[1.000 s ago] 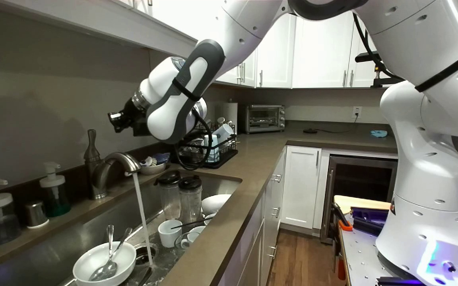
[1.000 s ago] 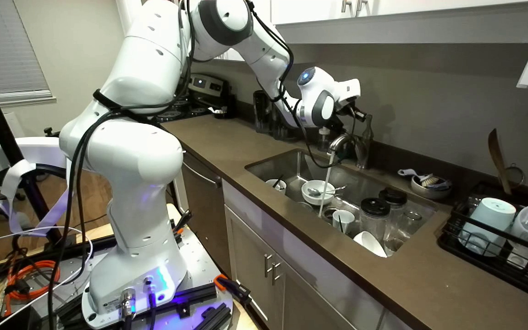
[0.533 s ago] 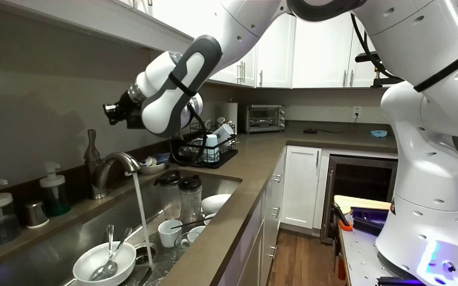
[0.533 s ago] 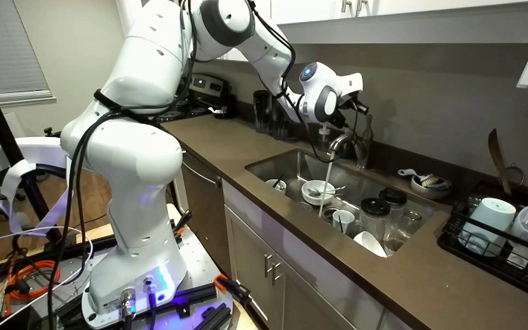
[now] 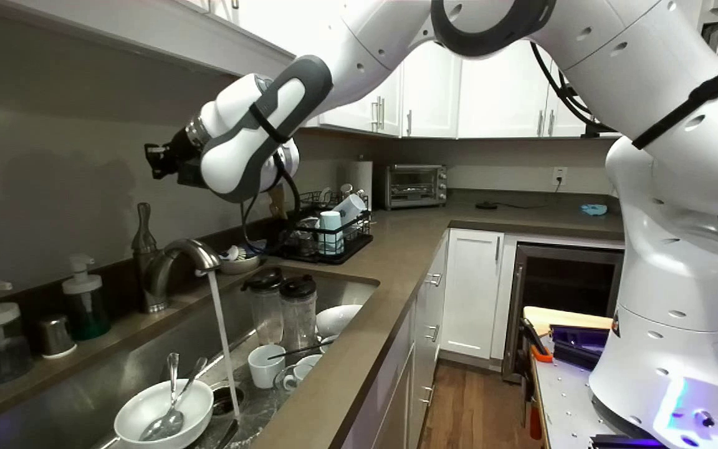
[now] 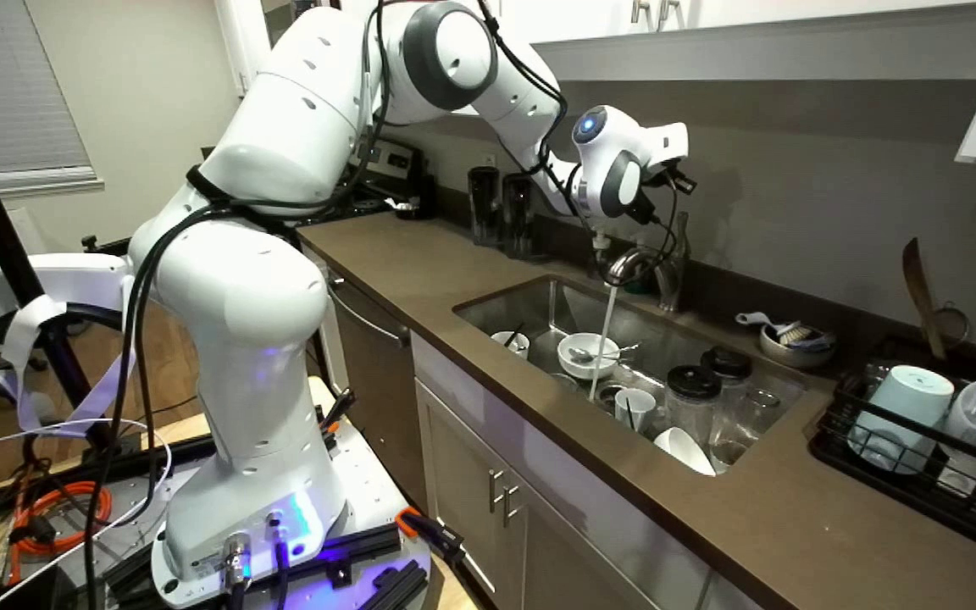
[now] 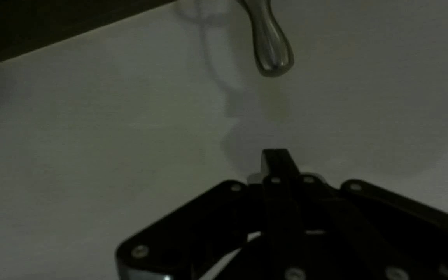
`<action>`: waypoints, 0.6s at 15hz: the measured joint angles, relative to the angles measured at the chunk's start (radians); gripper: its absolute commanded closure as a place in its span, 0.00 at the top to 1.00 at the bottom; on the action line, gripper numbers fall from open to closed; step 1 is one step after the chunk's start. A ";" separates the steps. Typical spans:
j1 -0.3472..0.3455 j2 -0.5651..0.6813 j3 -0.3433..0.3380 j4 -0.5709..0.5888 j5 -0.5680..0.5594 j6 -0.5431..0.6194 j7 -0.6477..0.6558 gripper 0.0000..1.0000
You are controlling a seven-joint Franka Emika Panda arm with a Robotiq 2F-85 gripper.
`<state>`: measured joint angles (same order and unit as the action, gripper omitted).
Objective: Open the tap then close the tap then open the tap again
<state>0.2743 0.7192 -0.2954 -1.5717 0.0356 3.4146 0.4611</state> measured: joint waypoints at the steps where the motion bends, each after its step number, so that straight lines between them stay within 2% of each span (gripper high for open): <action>1: -0.034 0.011 0.043 0.029 0.013 -0.005 -0.017 0.00; 5: -0.157 0.057 0.219 0.134 0.032 -0.044 -0.098 0.00; 7: -0.187 0.081 0.267 0.175 0.032 -0.071 -0.121 0.00; 9: -0.198 0.103 0.287 0.204 0.032 -0.094 -0.144 0.00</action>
<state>0.0765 0.8222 -0.0084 -1.3674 0.0673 3.3201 0.3167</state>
